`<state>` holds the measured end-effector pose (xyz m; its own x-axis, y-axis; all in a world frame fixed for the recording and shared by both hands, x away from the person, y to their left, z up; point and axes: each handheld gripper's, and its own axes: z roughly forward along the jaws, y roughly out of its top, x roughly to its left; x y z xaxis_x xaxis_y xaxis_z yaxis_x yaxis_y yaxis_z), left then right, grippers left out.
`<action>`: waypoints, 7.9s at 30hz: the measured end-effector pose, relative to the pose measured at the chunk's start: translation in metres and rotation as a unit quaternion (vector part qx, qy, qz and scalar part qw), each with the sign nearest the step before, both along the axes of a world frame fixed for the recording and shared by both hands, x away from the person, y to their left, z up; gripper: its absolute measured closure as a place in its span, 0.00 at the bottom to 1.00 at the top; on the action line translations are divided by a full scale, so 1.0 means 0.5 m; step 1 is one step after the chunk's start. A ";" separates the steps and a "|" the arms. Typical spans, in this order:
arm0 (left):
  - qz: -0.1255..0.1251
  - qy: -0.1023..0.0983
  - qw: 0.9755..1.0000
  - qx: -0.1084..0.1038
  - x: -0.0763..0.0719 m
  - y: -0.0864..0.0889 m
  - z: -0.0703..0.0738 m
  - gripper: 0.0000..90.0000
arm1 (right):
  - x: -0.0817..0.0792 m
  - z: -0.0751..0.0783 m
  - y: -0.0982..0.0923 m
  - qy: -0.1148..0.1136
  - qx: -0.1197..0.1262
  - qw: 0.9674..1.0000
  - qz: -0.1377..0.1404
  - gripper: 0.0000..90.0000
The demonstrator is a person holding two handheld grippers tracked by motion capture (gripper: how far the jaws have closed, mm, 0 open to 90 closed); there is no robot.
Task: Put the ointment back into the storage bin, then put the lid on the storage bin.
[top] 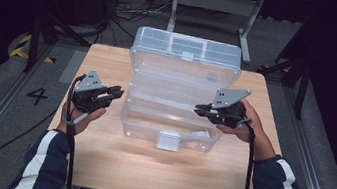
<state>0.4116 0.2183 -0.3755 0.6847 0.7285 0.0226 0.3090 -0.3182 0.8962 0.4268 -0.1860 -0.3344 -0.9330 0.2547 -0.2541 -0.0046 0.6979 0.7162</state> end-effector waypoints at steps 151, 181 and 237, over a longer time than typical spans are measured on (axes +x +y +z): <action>-0.067 0.028 0.988 0.138 -0.088 -0.013 -0.069 0.95 | -0.077 -0.079 -0.189 0.049 0.017 0.992 -0.119 0.55; -0.043 0.047 0.980 0.190 -0.165 0.058 -0.104 0.58 | -0.127 -0.089 -0.223 0.004 -0.014 0.989 -0.147 0.46; 0.001 0.147 0.980 0.134 -0.175 0.192 -0.222 0.20 | -0.176 -0.293 -0.421 0.084 0.039 0.948 -0.306 0.32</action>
<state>0.3241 0.3143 -0.4865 0.6883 0.7252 0.0154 0.5429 -0.5291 0.6522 0.3388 -0.3966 -0.4810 -0.6304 0.7727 -0.0744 0.5020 0.4788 0.7203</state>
